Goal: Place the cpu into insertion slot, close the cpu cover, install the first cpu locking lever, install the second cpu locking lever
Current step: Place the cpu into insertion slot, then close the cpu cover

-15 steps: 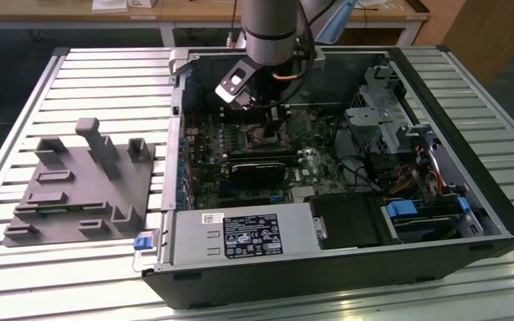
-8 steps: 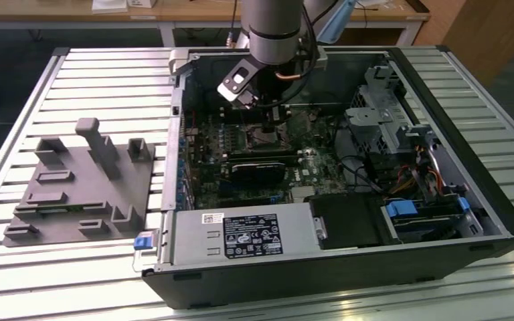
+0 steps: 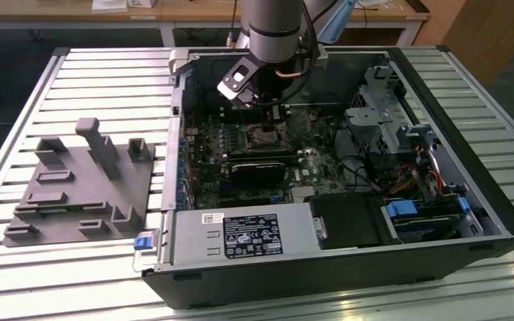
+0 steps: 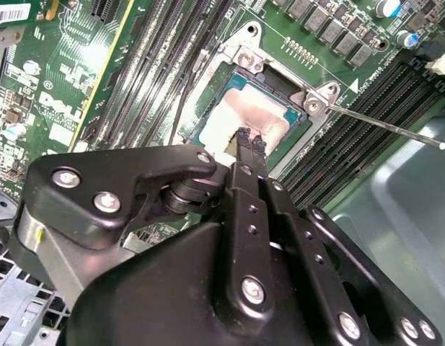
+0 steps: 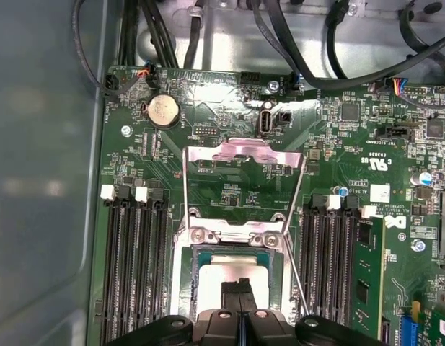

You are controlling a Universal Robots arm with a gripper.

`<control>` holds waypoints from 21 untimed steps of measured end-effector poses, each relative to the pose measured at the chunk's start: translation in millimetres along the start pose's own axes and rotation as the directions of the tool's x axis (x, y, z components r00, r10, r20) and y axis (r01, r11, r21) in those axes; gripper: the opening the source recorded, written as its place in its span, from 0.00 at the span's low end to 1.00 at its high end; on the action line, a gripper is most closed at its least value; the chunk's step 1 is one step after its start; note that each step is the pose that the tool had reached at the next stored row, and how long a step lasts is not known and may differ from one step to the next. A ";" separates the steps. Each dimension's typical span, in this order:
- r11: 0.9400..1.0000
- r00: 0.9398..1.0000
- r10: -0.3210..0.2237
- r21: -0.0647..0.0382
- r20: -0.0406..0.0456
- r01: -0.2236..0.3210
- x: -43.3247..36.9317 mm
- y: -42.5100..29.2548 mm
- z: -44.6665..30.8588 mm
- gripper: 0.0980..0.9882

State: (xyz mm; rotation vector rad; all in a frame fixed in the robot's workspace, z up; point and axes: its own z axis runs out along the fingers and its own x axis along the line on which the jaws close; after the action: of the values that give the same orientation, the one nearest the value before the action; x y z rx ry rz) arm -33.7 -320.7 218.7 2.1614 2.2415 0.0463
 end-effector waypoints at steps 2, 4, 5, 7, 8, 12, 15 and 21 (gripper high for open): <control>1.000 1.000 0.000 0.000 0.000 0.000 0.0 0.1 -1.0 0.01; 1.000 1.000 0.000 0.000 0.000 0.000 0.0 0.1 -1.8 0.01; 1.000 1.000 0.000 0.001 0.000 0.000 0.0 0.1 -2.4 0.01; 1.000 1.000 0.000 0.001 0.000 0.000 0.0 0.2 -3.8 0.01; 1.000 1.000 0.000 0.001 0.000 0.000 0.0 0.2 -4.4 0.01; 1.000 1.000 0.000 0.001 0.000 0.000 0.0 0.3 -6.9 0.01; 1.000 1.000 0.000 0.001 0.000 0.000 0.0 0.4 -9.0 0.01; 1.000 1.000 0.000 0.001 0.000 0.000 0.0 0.6 -14.1 0.01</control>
State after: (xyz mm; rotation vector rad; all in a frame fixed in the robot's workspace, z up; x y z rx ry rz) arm -33.7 -320.7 232.8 2.1620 2.2419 0.0455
